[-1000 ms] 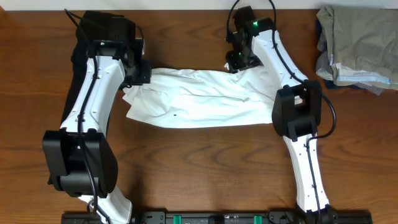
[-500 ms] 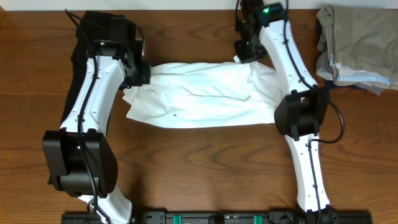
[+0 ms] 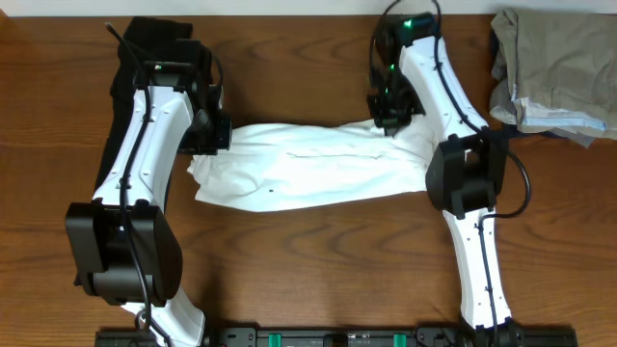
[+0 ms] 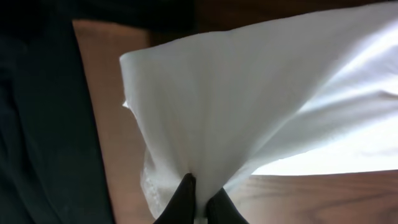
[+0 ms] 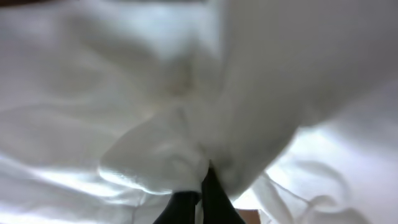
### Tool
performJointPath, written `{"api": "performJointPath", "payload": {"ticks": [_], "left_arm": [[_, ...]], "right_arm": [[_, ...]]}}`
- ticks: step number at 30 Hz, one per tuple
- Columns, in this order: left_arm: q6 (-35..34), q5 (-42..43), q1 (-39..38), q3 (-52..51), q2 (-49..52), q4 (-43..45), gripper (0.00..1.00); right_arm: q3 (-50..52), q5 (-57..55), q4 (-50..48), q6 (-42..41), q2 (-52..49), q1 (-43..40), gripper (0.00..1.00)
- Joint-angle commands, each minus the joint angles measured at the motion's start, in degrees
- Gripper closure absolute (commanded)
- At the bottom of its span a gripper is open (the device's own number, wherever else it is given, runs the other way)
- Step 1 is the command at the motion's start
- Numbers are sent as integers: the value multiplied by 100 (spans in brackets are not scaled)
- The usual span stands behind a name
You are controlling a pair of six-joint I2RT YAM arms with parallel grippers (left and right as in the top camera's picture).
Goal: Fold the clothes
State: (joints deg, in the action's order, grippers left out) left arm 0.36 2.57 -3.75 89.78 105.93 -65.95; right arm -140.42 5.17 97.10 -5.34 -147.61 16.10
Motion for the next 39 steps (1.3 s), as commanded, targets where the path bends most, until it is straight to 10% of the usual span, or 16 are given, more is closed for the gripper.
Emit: {"api": "performJointPath", "payload": {"ticks": [1,4,10,14,25,30,39], "left_arm": [[-240,-22,46,-142,-37,-68,94],[-245,94,46,-391,-37,-26,94],[-245,96,46,-802,-37,221,94],[-243,96,46,-868,-37,326,94],[-240,96,46,-868,-37,437,94],[-240,96,46,-868,-37,461,94],[-243,96,46,-868,-37,450,94]], "right_arm": [[146,-234,-57,-321,72,63,98],[146,-199,-155,-317,79,142,95],[133,-175,-260,308,149,297,37],[133,-175,-514,669,225,378,32],[142,-658,-1381,1086,221,407,51],[131,-1113,-1405,1080,225,396,96],[-769,-1320,-1163,492,647,188,99]]}}
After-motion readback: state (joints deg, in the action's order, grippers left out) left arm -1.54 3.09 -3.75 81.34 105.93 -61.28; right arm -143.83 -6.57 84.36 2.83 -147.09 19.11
